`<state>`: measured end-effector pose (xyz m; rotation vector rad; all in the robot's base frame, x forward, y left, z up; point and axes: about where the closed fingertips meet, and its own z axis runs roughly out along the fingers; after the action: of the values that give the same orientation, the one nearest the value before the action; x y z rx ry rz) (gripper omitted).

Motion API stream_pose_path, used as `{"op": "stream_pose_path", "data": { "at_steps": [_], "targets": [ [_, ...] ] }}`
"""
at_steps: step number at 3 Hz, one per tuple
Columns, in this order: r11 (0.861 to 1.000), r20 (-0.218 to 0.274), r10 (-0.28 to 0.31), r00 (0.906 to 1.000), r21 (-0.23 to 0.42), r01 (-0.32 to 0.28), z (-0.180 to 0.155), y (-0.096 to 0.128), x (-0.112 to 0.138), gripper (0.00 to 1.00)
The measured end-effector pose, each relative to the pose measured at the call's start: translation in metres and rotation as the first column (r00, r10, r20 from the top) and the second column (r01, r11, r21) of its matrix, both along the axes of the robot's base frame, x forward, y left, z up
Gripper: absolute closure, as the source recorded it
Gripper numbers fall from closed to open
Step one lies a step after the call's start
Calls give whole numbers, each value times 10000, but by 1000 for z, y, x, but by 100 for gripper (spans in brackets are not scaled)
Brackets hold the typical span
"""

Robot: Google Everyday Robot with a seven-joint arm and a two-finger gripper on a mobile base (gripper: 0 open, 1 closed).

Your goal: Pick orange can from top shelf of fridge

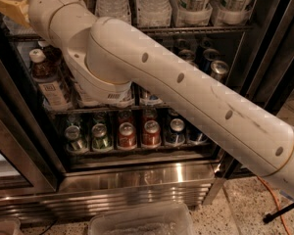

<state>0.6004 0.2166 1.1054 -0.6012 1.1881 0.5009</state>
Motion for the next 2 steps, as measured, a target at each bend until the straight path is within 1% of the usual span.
{"op": "stream_pose_path", "data": {
  "at_steps": [1,2],
  "targets": [
    [10000,97,46,9999,-43,-46,4,-4,-7,100],
    [9996,65,259,9996,-120,-258,6,-8,-13,100]
  ]
}}
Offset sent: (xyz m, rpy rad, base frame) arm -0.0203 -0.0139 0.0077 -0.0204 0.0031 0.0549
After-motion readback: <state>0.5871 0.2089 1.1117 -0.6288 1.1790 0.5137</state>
